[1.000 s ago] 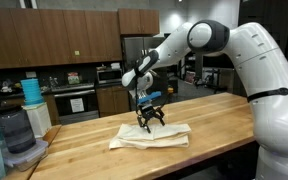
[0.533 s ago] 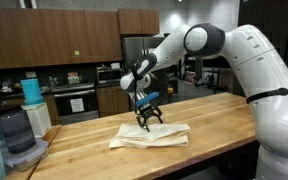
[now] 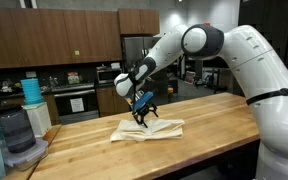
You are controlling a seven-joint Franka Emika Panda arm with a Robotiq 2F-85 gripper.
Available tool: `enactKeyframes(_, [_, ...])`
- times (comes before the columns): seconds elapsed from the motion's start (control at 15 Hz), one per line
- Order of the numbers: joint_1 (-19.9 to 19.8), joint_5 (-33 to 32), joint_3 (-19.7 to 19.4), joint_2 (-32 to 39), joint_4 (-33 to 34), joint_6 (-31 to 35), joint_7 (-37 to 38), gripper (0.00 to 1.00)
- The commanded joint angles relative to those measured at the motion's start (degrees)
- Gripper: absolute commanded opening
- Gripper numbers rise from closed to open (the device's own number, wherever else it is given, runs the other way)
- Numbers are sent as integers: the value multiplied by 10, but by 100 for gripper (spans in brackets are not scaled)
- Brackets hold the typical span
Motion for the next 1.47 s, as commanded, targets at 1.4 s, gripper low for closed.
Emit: enactKeyframes(1.4, [-30,-78,22,-228,-228,152,299,100])
